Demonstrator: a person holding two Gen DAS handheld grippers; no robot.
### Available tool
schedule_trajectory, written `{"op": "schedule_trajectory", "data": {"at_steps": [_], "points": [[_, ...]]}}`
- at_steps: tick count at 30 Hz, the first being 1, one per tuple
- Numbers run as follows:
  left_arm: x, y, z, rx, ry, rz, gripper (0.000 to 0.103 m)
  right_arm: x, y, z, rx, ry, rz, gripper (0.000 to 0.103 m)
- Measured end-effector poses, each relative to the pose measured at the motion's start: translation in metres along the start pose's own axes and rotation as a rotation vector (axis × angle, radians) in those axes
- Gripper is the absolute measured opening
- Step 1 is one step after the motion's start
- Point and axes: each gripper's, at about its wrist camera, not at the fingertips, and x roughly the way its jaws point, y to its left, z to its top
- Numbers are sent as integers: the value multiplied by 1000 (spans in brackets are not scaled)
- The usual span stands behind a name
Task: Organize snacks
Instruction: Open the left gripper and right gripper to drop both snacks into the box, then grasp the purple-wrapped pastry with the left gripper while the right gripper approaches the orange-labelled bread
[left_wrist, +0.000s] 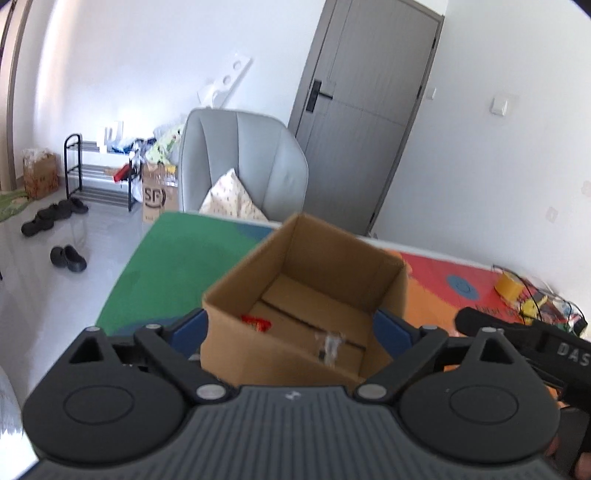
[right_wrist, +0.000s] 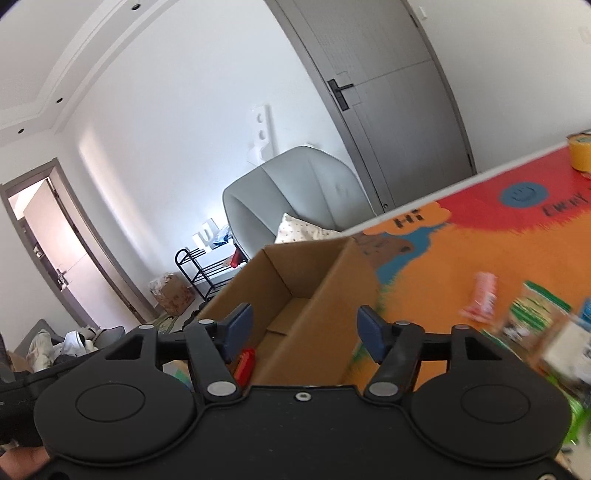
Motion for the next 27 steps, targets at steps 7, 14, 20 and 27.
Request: {"op": "schedule_trajectory", "data": {"at_steps": [7,14,20,27], "points": [[-12,-8,-15,-6,28,-9,97,-26,-14,-11,0,15,-38,79],[-21,-23,-26,-8,35,-30,103,-57,-29,-22,-1,-4,-72,96],[-33,-42,-38,33,20,-97,103,-82,-42,-31,10,-11,-116,99],[-39,-68,-54,97,40,-168,103,-113,-58,-42,9,-14,-146,100]]}}
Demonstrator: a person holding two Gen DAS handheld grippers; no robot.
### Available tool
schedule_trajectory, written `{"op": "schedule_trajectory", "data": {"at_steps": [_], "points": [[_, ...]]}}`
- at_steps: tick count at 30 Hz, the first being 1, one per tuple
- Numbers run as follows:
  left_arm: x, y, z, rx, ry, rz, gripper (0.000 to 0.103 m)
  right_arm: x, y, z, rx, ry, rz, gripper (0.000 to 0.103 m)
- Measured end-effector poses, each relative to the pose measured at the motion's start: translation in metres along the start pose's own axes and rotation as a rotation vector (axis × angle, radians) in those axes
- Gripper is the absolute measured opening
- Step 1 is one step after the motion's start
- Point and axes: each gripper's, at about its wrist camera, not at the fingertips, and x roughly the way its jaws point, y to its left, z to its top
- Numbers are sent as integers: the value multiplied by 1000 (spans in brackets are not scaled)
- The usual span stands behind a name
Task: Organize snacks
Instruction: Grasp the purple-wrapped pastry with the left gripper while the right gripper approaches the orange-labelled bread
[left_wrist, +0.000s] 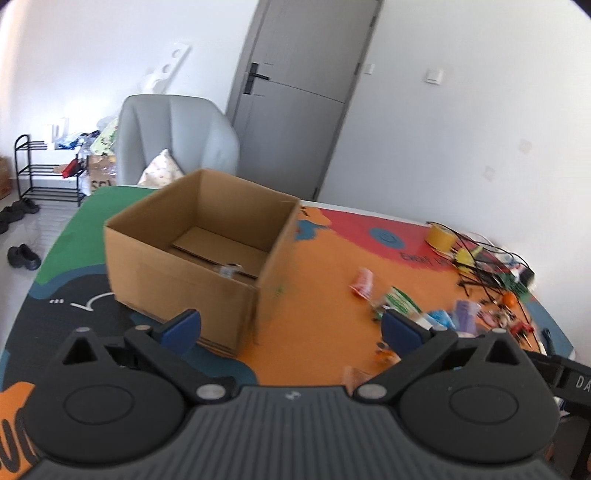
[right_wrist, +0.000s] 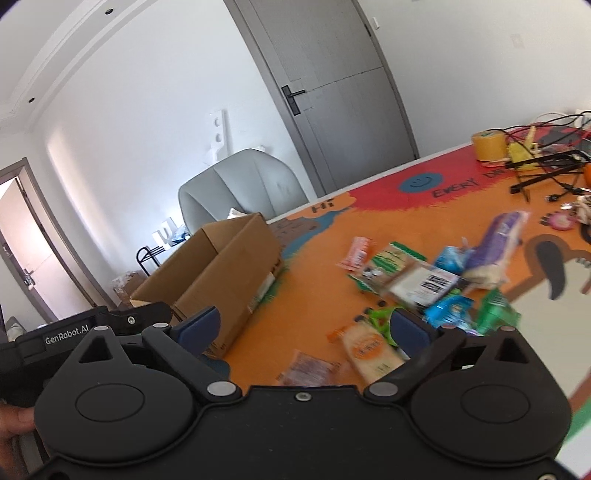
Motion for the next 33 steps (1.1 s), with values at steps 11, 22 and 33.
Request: {"op": "schedule_trajectory", "data": {"at_steps": [11,22,33], "points": [[-1,-39,-17,67,54,-67,103,-29,-35,-9,34,20,-62,103],[8,-52,-40,95,76,-93,102,-31,-59,-23,34,64,-107,98],[37,-56,-53,113,114,-113,97,-12,-62,-37,9,85,-89,78]]}}
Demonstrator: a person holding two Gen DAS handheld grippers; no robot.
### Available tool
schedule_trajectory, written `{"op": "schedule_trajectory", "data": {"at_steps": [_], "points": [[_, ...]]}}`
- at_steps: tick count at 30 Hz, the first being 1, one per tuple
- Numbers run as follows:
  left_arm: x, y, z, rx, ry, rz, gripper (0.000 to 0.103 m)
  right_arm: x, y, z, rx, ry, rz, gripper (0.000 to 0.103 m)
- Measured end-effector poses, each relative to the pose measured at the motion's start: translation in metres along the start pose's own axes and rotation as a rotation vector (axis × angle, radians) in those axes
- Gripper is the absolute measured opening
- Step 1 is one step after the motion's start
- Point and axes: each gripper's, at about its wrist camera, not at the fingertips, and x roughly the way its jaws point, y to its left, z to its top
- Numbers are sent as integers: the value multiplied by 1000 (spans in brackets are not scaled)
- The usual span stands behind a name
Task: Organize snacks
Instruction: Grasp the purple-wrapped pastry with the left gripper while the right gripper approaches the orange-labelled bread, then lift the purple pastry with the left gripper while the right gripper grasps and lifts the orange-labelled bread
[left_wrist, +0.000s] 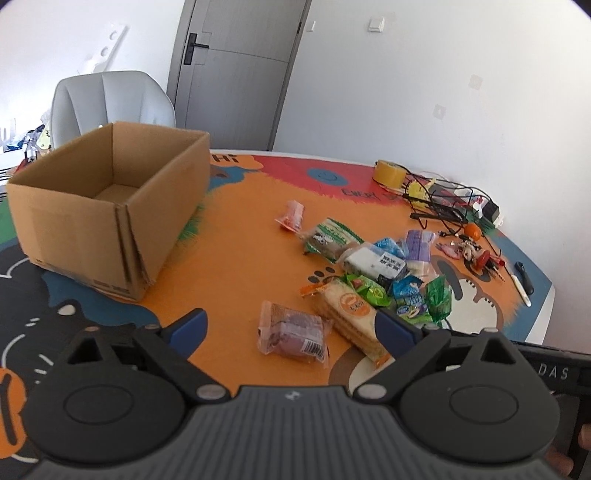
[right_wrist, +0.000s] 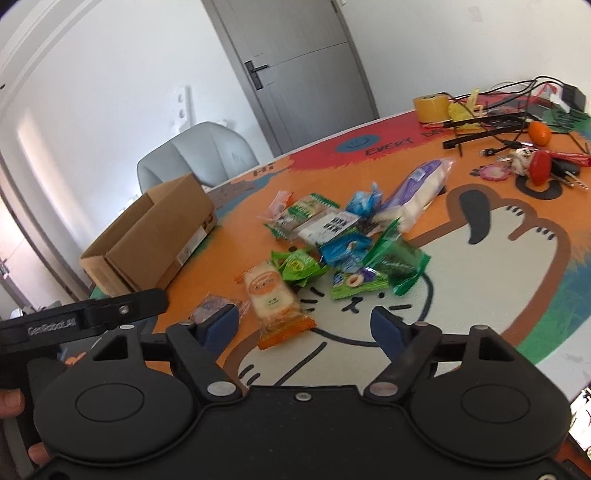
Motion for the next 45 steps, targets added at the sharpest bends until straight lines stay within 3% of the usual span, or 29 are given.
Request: {"op": "schedule_trajectory", "data": {"at_steps": [7,19,21,23,28,45], "points": [[28,-1,-7,18,41,8,87,13,0,-6,1,-1,18,67],[62,-8,-14,78,83,28,81,30,1,-12,0,11,39,63],[64,-10,-15,86,74,54,74,32,1,-12,1,13,45,63],[64,-9,-15,93,64,74,58,34,3,-10,-5,19,43,63],[58,-3,-16,98,62,72,40,38,7,-8,-13,8,44,63],[33,29,-13,17,32,99,38,65,40,-6,-128,10,14,63]]}}
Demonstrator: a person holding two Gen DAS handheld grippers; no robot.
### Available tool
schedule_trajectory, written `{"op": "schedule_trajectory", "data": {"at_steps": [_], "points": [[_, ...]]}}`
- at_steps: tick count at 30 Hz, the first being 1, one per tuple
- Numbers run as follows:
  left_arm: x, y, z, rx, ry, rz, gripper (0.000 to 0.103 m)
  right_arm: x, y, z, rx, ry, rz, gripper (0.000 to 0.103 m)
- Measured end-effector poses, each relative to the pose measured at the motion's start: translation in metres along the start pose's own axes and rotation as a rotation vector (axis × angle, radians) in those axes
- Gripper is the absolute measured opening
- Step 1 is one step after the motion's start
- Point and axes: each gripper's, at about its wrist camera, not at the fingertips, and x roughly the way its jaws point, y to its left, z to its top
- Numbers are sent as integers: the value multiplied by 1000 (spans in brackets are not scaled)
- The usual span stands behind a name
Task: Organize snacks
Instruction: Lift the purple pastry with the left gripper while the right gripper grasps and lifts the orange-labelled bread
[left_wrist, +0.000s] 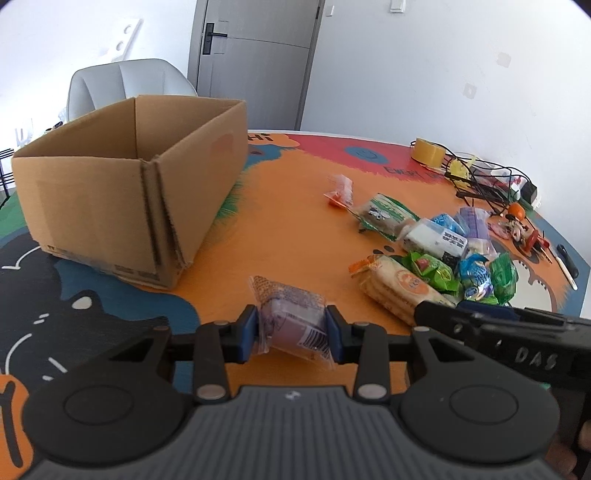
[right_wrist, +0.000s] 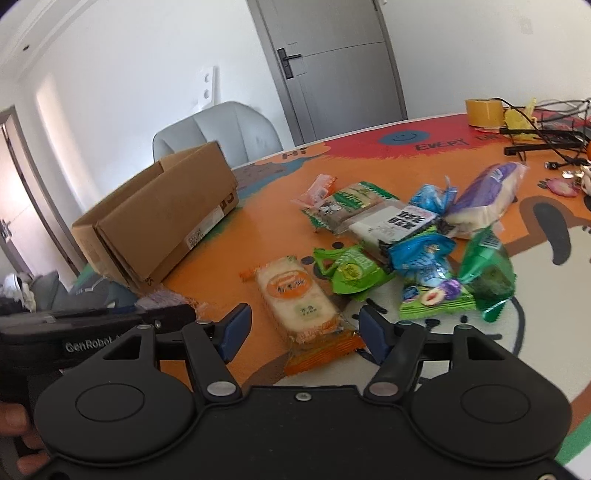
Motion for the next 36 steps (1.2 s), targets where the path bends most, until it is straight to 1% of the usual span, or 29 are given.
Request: {"op": "schedule_trajectory", "data": {"at_steps": [2,5,7,13,16,26,36], "points": [[-2,1,1,-5,-2,-3,38,4,3,-2,-18,24,-2,45],[-6,1,2,-2,-12,3,38,0,6,-4,-37,22,2,42],[-8,0,2,-3,-16,1,38,-5,7,-5,-31,16,15,37],[-19,-2,4,-2,-39,0,38,-22,7,-1,-12,-30,44,35],[-28,-2,6,0,-58,1,38,-27,5,2,8,-44,62,32],[-57,3,22,-10,-128,9,38,-42,10,14,26,-99,102,30],[-79,12,42,-19,-193,16,38,-53,20,37,24,-166,135,30]]}}
